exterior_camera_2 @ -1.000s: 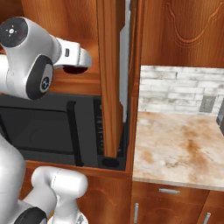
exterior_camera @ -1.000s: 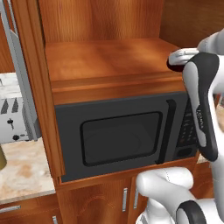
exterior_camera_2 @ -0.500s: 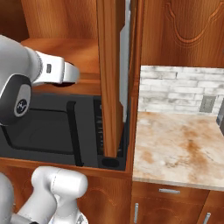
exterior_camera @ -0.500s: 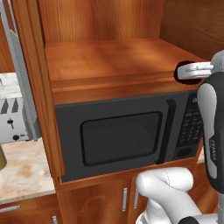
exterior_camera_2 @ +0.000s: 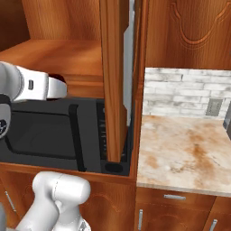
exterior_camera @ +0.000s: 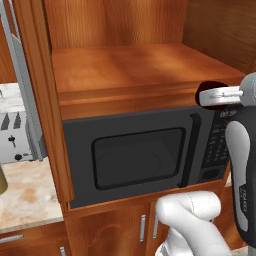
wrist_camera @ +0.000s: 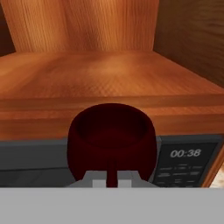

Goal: There is a tray on the dining counter. Grab the cup, mug, and pitcher and place them on the tray. The pitcher may be placed next to the tray if it cannot fit the tray.

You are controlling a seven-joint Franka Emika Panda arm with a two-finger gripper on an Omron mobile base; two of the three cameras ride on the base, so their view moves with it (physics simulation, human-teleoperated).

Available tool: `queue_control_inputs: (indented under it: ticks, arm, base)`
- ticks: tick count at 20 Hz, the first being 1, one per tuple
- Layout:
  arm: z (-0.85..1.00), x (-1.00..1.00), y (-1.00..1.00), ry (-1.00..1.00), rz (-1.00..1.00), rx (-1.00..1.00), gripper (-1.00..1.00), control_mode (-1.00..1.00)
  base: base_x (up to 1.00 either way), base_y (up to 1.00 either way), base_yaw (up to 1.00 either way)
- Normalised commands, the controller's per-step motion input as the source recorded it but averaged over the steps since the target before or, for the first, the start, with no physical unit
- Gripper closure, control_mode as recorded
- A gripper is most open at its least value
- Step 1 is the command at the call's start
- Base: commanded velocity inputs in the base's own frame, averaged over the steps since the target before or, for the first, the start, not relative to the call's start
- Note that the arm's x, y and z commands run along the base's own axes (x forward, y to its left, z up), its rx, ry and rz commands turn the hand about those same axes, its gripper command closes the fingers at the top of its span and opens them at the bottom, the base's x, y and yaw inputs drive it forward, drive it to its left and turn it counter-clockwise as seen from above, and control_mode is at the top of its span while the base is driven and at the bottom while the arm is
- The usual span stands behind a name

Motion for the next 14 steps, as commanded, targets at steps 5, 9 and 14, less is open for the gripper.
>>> queue_control_inputs:
  ticks: [5,9,14]
  arm:
    - [-0.03,-0.3,0.0,0.0,0.01,0.0,1.0,-1.0]
    - [0.0,-0.12,0.0,0.0,0.0,0.0,1.0,-1.0]
    - [0.0,-0.03,0.0,0.0,0.0,0.0,1.0,1.0]
  base:
    - [0.0,0.0,0.0]
    - [0.0,0.0,0.0]
    - [-0.15,0.0,0.0]
